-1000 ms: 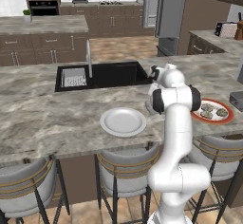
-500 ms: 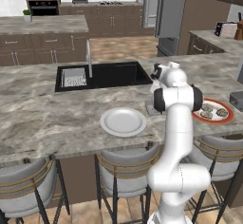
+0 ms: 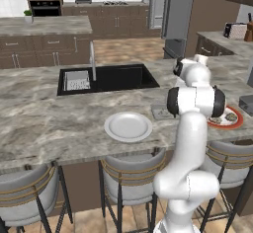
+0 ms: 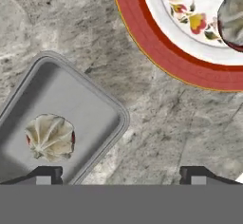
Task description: Place two dumplings into each of the tupperware containers and then place the containers in the fridge.
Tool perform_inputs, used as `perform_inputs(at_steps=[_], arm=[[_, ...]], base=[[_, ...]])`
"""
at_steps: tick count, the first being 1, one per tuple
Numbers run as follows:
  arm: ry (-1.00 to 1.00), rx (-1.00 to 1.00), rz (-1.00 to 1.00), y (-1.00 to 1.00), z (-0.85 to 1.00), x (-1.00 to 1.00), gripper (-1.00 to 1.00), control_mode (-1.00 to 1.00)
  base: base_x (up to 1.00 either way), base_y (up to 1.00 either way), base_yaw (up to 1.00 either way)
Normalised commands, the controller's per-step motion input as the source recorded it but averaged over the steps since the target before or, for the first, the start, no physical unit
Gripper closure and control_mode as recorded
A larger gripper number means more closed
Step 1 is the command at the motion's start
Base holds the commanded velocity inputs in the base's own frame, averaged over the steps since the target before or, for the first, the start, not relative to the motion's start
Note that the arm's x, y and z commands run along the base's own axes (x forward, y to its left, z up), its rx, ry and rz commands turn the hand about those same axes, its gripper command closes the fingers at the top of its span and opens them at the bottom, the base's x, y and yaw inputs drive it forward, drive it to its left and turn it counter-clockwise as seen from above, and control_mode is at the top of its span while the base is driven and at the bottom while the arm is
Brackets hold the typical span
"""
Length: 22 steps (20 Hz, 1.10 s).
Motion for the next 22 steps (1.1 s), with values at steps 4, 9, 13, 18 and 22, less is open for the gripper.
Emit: perform_inputs(at_steps=[4,9,13,18,22], arm=[[-0.35,-0.12,0.13,-0.72,0.55,-1.00,-1.00,-1.00],[-0.28,-0.15,0.19,-0.59,0.48,-1.00,-1.00,-1.00],[-0.32,-0.01,0.25,-0.47,0.03,-1.00,-1.00,-1.00],[-0.07,0.00,0.24,-0.42,0.00,-0.49,-1.00,-1.00],[0.00,0.02,0.26,-0.39,0.00,0.03,-1.00,-1.00]], base=[[0.00,0.00,0.00],[0.00,0.00,0.00],[0.00,0.00,0.00],[0.00,0.00,0.00],[0.00,0.00,0.00]])
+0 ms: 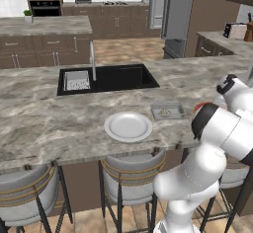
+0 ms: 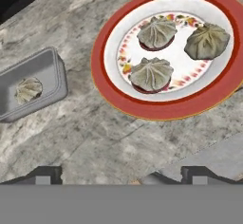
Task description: Place two dumplings into each of the tupperware containers and then place the containers in the fridge.
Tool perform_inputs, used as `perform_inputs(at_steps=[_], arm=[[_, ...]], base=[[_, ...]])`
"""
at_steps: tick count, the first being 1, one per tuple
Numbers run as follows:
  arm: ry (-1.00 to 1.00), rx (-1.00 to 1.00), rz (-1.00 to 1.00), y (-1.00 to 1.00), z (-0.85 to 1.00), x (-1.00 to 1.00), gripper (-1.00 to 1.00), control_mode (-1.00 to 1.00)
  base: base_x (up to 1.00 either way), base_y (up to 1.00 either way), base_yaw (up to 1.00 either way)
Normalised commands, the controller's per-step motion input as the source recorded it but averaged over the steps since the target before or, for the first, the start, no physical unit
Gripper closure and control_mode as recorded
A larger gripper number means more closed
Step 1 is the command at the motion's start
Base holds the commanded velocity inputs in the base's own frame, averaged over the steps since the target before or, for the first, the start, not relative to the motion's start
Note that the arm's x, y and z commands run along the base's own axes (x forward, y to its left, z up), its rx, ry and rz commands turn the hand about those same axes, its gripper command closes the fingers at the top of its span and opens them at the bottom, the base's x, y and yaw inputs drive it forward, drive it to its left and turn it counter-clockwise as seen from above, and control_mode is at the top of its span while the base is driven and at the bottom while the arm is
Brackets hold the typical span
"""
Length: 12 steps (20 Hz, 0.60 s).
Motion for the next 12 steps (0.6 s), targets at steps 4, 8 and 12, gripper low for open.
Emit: perform_inputs(at_steps=[4,8,12], arm=[[0.03,0.07,0.23,-0.25,0.00,0.17,-1.00,-1.00],[0.04,0.20,0.04,-0.39,-0.04,0.04,-1.00,-1.00],[0.09,0.21,-0.16,-0.41,-0.13,0.01,-1.00,-1.00]], base=[[0.00,0.00,0.00],[0.00,0.00,0.00],[0.00,0.00,0.00]])
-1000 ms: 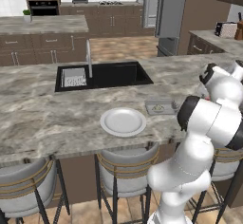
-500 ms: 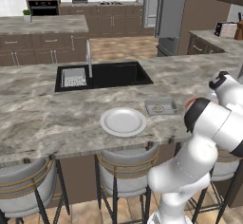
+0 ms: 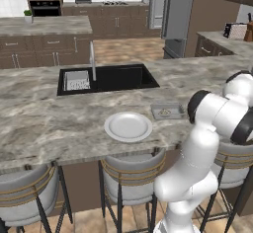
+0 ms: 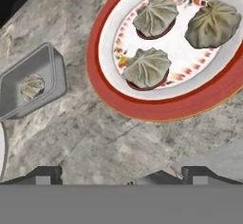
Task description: Place two dumplings into each of the tupperware containers and then place the containers in the fridge.
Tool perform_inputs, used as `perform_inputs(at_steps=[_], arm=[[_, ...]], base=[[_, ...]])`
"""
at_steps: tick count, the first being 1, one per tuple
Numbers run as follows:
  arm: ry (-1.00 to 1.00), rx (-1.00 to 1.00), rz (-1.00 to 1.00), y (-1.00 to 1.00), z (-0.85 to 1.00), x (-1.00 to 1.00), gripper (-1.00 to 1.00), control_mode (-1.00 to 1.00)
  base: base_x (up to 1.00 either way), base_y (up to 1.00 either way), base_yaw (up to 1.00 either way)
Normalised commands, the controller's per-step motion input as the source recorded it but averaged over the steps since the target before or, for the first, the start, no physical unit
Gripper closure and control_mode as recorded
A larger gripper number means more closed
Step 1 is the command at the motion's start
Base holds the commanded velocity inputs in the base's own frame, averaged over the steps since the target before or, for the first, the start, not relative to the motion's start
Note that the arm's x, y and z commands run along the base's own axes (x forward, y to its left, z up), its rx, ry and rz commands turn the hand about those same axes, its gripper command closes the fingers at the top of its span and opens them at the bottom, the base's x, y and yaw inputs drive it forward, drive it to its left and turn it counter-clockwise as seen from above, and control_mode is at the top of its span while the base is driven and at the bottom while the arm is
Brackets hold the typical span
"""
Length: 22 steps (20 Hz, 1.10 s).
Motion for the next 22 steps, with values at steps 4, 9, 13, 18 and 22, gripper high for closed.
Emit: perform_inputs(at_steps=[4,9,13,18,22], arm=[[0.15,0.15,-0.13,-0.12,-0.41,0.19,-1.00,-1.00],[0.08,0.13,-0.09,0.00,-0.34,0.35,-1.00,-1.00],[0.01,0.13,-0.06,-0.01,-0.04,0.49,-1.00,-1.00],[0.05,0.03,-0.10,0.00,-0.14,0.32,-1.00,-1.00],[0.13,0.00,-0.13,0.00,-0.29,0.21,-1.00,-1.00]], base=[[0.00,0.00,0.00],[0.00,0.00,0.00],[0.00,0.00,0.00],[0.00,0.00,0.00],[0.00,0.00,0.00]])
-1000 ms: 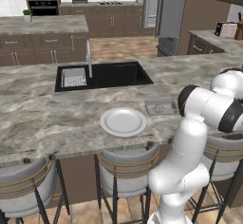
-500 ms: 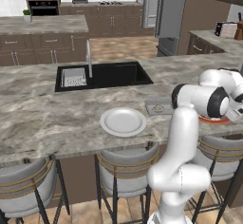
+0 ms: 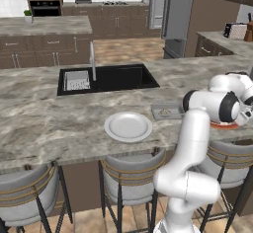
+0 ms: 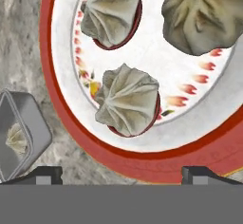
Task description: Place two dumplings into each of the tupperware containers and then place the containers in the fridge.
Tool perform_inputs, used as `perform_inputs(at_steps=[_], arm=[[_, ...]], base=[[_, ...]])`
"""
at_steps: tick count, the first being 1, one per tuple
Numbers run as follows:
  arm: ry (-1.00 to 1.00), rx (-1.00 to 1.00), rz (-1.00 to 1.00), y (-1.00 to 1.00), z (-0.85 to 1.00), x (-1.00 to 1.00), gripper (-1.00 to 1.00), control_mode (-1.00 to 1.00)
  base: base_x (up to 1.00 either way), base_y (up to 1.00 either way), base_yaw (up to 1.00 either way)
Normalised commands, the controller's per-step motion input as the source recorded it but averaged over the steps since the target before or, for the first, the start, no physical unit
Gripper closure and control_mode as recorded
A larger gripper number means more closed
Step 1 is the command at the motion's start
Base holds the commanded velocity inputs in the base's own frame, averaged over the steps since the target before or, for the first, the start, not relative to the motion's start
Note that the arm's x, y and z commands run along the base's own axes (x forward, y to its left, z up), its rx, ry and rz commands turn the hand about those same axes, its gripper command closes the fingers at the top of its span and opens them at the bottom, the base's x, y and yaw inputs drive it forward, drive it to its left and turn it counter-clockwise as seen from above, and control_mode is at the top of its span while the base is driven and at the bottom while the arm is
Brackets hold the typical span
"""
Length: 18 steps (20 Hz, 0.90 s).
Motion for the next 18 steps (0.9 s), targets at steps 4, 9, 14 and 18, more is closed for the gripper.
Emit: perform_inputs(at_steps=[4,9,14,18], arm=[[0.02,0.00,-0.10,0.08,-0.29,0.23,-1.00,-1.00],[0.00,0.00,-0.07,0.04,-0.32,0.16,-1.00,-1.00],[0.00,0.00,-0.02,0.00,-0.16,0.26,-1.00,-1.00],[0.00,0.00,-0.04,0.00,-0.04,0.04,-1.00,-1.00]], base=[[0.00,0.00,0.00],[0.00,0.00,0.00],[0.00,0.00,0.00],[0.00,0.00,0.00]])
